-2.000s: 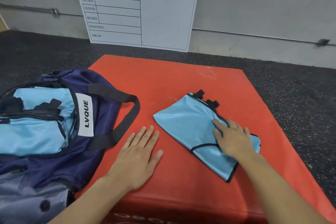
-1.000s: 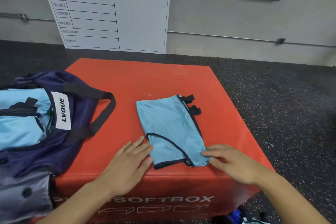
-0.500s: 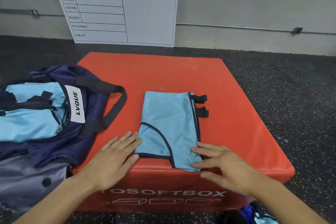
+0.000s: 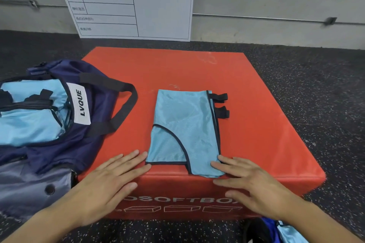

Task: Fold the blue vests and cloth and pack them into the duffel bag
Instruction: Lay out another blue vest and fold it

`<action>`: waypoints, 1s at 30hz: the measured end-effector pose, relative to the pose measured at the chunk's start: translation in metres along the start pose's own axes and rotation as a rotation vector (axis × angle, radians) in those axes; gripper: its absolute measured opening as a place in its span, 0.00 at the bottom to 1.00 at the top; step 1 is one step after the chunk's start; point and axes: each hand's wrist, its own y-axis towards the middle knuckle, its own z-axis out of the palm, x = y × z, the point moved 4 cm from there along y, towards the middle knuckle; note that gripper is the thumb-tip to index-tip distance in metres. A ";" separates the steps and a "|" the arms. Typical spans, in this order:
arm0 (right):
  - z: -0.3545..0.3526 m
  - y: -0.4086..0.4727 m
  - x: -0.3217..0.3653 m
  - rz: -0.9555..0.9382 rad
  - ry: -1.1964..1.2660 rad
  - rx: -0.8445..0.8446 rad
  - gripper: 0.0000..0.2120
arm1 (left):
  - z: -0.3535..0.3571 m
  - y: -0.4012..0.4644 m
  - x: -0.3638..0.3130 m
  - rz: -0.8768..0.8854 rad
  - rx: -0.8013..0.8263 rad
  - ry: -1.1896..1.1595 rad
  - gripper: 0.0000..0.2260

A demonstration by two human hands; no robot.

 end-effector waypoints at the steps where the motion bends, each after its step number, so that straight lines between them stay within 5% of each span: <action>1: 0.000 0.001 0.000 0.005 0.001 -0.006 0.17 | -0.001 0.001 -0.001 0.002 -0.010 -0.005 0.21; 14: -0.009 0.025 -0.011 0.021 0.058 -0.127 0.12 | -0.007 0.021 -0.003 0.032 -0.032 -0.097 0.20; 20: -0.025 0.040 0.002 -0.009 0.107 -0.056 0.06 | -0.016 0.021 -0.005 0.060 -0.063 -0.137 0.18; 24: -0.051 0.054 0.004 0.137 0.406 -0.074 0.11 | -0.034 0.030 -0.002 -0.026 -0.173 -0.340 0.15; 30: -0.057 0.098 -0.040 0.398 0.801 -0.379 0.12 | -0.041 0.080 0.018 -0.277 -0.328 -0.642 0.12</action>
